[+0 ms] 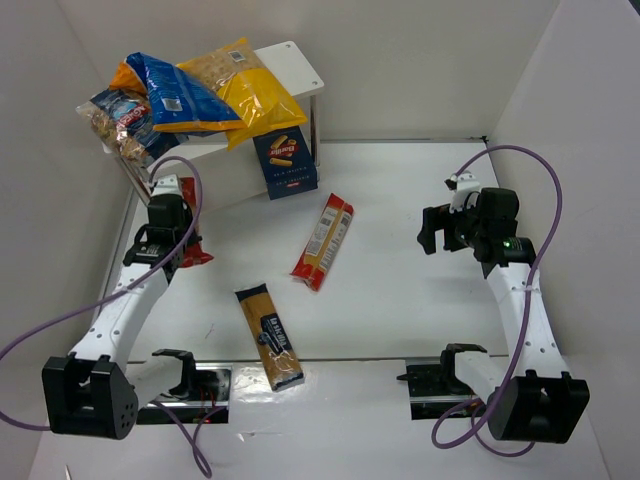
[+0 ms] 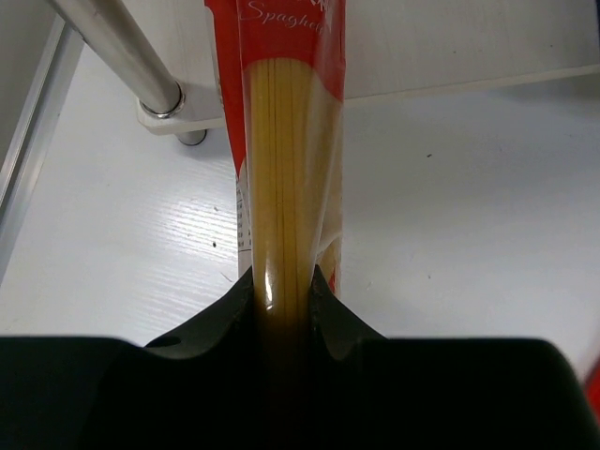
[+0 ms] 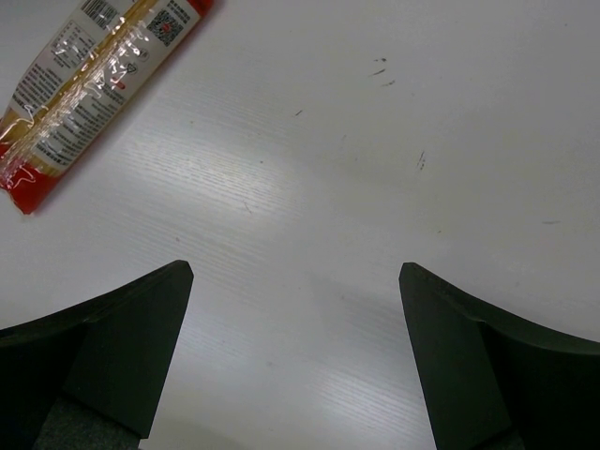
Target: Place and organize the pasta boxes and bags onto the shelf
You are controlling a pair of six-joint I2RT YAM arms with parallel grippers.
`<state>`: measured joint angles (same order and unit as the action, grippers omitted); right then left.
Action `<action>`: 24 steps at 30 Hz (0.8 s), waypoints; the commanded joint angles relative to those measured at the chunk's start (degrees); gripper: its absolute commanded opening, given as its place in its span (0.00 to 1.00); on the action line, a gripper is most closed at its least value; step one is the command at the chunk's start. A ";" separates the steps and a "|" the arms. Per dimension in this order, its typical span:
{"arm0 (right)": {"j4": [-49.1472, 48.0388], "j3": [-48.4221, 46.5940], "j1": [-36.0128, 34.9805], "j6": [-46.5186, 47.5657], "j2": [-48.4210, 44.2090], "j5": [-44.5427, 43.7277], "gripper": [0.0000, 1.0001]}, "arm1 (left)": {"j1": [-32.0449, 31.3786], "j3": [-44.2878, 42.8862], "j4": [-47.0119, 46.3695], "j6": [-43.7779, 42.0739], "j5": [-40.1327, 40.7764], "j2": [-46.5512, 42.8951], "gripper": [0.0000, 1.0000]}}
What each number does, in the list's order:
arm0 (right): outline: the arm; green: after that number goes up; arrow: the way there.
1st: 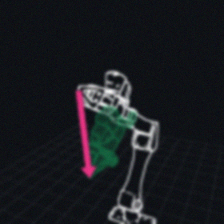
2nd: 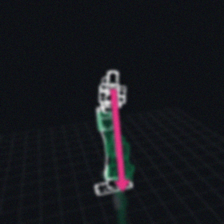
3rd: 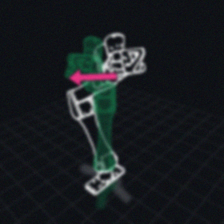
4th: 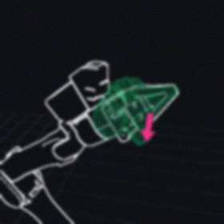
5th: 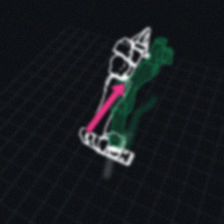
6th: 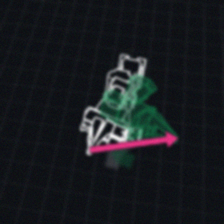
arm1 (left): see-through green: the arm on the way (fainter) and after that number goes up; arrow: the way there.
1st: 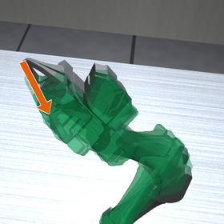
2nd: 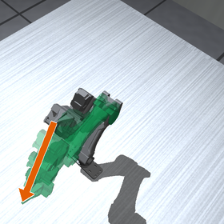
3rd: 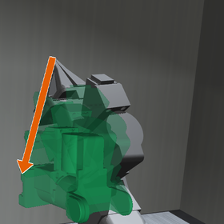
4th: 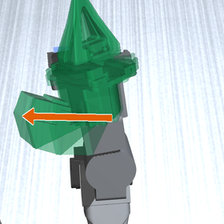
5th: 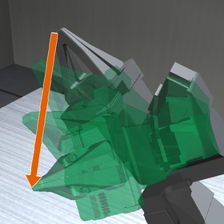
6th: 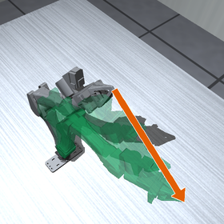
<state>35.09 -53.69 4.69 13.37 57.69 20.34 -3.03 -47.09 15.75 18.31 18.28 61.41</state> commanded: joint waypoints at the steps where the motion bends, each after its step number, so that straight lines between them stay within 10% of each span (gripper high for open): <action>1: -2.40 0.61 -0.12 0.52 -1.53 -0.21 1.00 | 0.21 -0.46 -14.51 0.77 3.95 -0.16 0.00; 24: -2.40 0.61 -0.12 1.05 -2.06 -0.21 1.00 | 3.38 3.93 -34.63 -9.52 4.83 9.87 0.00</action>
<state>35.07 -53.12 4.69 13.63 56.99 20.29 -0.23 -42.70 -4.12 10.74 22.28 72.58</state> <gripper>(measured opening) 0.997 0.283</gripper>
